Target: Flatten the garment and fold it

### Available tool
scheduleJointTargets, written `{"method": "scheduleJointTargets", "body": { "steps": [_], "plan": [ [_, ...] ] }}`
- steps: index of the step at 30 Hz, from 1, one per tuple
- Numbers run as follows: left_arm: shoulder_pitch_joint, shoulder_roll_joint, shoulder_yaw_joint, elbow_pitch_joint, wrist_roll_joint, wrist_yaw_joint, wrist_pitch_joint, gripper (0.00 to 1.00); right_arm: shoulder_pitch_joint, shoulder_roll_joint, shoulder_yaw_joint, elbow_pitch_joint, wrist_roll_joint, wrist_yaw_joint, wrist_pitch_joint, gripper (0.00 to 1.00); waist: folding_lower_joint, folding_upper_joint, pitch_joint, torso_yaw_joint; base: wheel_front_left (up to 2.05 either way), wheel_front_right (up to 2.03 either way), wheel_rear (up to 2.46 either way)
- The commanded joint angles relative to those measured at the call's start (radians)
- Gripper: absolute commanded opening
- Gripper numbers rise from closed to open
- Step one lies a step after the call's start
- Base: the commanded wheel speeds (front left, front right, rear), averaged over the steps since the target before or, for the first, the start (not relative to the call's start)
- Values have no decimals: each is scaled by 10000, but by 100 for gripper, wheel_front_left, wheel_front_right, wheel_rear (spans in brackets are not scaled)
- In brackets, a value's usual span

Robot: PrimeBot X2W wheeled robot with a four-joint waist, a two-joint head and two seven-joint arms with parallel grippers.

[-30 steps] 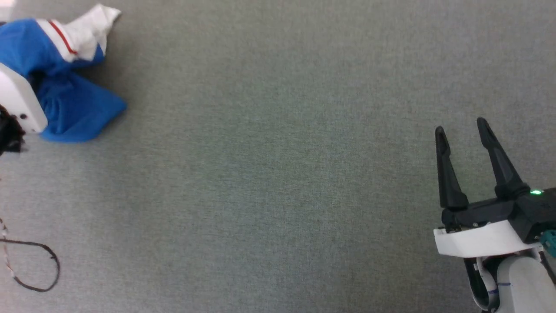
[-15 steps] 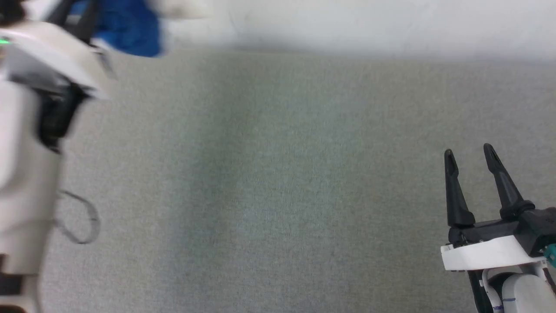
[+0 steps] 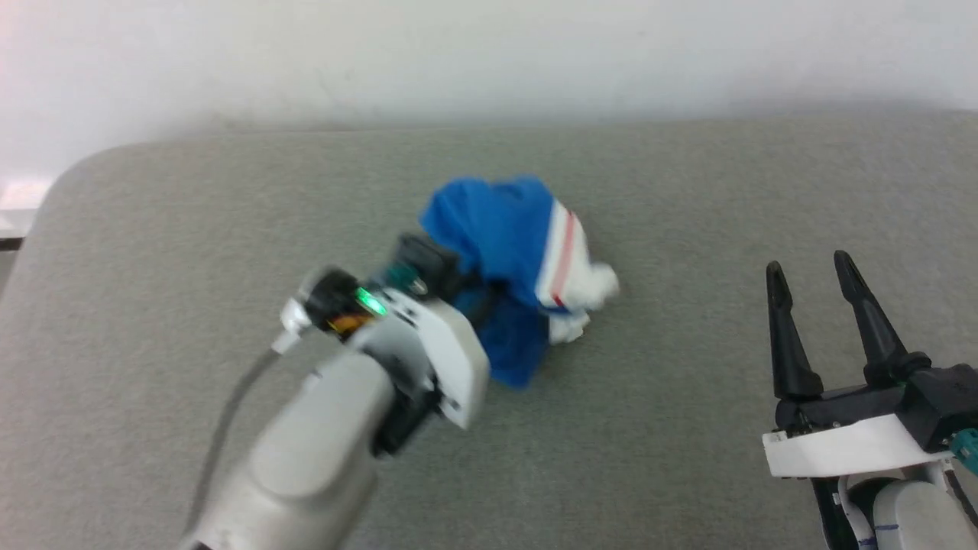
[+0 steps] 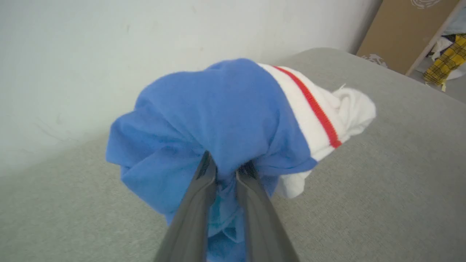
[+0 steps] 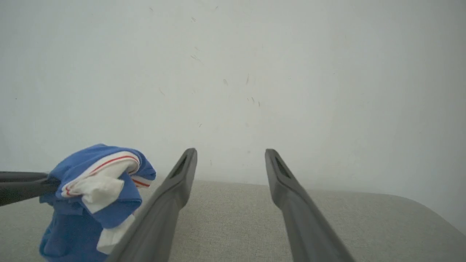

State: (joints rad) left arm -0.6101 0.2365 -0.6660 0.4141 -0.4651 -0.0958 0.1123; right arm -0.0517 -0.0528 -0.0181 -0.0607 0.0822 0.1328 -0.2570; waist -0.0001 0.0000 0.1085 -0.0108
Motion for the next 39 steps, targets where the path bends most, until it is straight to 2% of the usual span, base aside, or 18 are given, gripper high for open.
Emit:
{"method": "scheduleJointTargets", "body": {
  "steps": [1,4,8,13,15,22,25,28,33,39],
  "plan": [
    [179,-289,-169,249,72,52,-200,100,-7,25,4,24,72,-21,-47,100,1,0,442,-650,0,0,0],
    [406,-922,-558,950,162,59,-645,100,7,25,-5,124,85,-21,-47,100,1,0,535,-783,0,0,0],
    [442,-1362,-715,1452,162,25,-1563,100,53,25,-25,289,53,-21,-47,100,1,0,465,-723,0,0,0],
    [320,-1349,-403,1459,225,216,-3011,100,234,25,-81,522,-12,-21,-47,100,1,0,21,-305,0,0,0],
    [324,-1266,-258,1376,231,318,-3225,100,298,25,-111,574,-31,-21,-47,100,1,0,-118,-182,0,0,0],
    [1208,-187,1296,-474,465,1272,-3730,100,800,26,-309,855,-65,-21,-47,100,1,0,-874,634,0,0,0],
    [2221,198,2181,-1835,772,1727,-3735,100,1001,26,-351,903,-68,-21,-47,100,1,0,-1066,919,0,0,0],
    [3525,303,2958,-3015,1015,2039,-3737,100,1158,26,-390,938,-57,-21,-47,100,1,0,-1191,1139,0,0,0],
    [5490,-57,3785,-4220,1433,2235,-3738,100,1337,26,-371,983,-40,-21,-47,100,1,0,-1337,1363,0,0,0],
    [6792,-718,4155,-4630,2177,2036,-3739,100,1472,26,-333,1079,4,-21,-47,100,1,0,-1460,1442,0,0,0]
  ]
}}
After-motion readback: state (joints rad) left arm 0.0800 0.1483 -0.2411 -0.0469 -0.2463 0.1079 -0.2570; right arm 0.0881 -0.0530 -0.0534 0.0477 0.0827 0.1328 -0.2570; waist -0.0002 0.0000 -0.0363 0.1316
